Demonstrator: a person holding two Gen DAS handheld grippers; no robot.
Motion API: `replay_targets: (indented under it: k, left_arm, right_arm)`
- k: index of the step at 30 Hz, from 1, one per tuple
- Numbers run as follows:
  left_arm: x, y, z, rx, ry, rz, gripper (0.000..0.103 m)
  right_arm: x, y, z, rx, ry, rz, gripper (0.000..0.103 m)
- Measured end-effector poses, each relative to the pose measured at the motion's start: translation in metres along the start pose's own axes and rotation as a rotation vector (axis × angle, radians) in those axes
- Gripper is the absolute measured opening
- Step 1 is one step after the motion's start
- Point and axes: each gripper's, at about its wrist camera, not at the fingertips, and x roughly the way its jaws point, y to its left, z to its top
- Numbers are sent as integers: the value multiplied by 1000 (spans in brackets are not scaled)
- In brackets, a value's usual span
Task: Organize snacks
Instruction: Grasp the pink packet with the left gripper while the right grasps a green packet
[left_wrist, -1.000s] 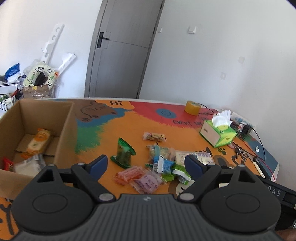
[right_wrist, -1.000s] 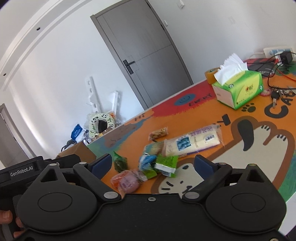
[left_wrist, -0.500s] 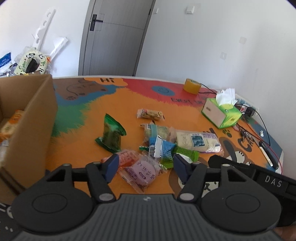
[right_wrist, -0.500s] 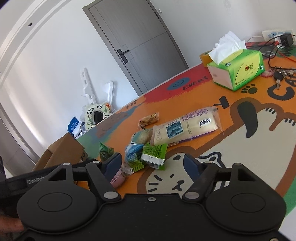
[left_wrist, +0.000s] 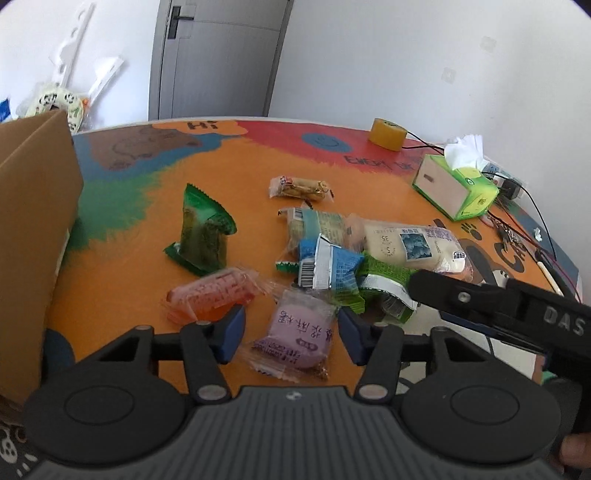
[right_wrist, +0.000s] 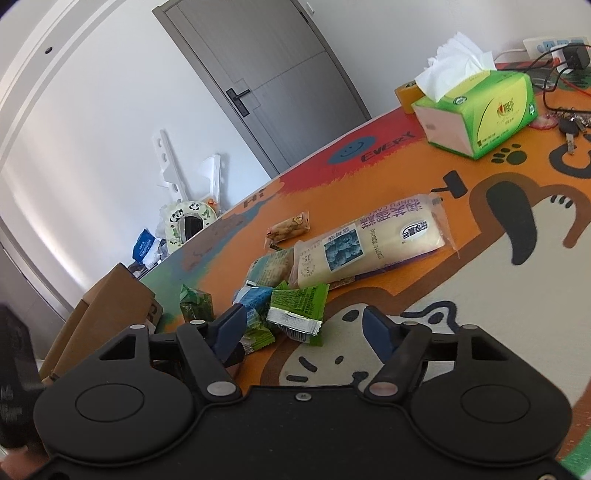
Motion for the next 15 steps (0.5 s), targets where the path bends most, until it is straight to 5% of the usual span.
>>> replay_targets:
  k: [2, 15]
  left_arm:
    - [-1, 4, 1, -22, 3, -14, 34]
    - [-17, 15, 12, -79, -25, -8, 30]
  right_arm:
    - [5, 1, 0, -2, 8, 3, 69]
    - [32, 14, 10, -6, 54, 24, 69]
